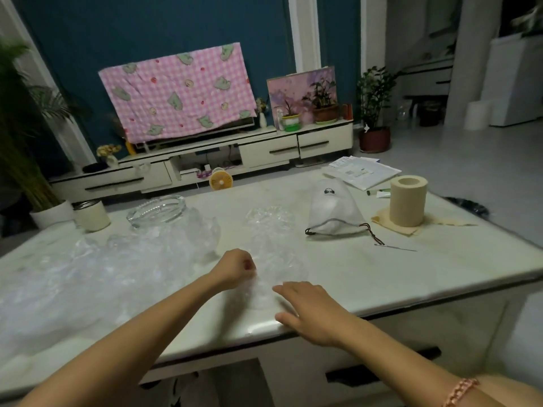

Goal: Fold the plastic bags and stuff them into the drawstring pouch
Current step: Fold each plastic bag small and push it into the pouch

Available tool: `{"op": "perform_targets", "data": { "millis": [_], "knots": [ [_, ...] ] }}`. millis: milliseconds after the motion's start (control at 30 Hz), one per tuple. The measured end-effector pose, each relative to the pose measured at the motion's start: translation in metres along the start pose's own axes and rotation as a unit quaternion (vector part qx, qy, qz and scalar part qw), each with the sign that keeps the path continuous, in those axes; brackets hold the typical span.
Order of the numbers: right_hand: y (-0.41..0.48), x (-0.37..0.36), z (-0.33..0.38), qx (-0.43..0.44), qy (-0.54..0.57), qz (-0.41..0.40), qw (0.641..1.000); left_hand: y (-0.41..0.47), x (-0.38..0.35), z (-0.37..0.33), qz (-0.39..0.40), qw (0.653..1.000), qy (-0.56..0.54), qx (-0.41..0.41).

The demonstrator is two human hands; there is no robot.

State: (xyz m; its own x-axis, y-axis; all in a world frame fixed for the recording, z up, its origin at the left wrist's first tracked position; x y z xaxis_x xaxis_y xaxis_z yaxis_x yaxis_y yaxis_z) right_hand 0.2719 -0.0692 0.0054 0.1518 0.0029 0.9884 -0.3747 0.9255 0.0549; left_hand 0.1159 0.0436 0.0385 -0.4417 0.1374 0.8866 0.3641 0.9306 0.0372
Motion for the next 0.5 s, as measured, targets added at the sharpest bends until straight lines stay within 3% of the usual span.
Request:
{"op": "perform_targets", "data": {
  "millis": [167, 333, 500],
  "knots": [
    [0.011, 0.005, 0.006, -0.017, -0.044, 0.029, 0.998, 0.001, 0.024, 0.023, -0.088, 0.995, -0.051, -0.003],
    [0.049, 0.011, -0.009, -0.059, -0.107, 0.051, 0.991, -0.001, 0.041, 0.037, -0.121, 0.987, -0.104, -0.017],
    [0.096, -0.004, -0.041, -0.129, -0.131, 0.056, 0.981, -0.023, 0.043, 0.026, -0.105, 0.991, 0.004, -0.087]
  ]
}}
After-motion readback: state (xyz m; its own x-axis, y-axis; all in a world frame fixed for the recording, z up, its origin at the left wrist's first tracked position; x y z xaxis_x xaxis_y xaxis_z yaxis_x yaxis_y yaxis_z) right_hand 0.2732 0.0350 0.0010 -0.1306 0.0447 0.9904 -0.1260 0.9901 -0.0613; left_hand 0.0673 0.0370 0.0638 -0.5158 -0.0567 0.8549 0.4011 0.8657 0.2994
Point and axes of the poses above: each hand's wrist, its own y-axis towards the middle knuckle, its own x-axis out of the back of the hand, z = x × y, the point moved 2 cm from there along y, towards the middle knuckle, and after that the axes turned 10 degrees about -y, right-handed, at the moved point
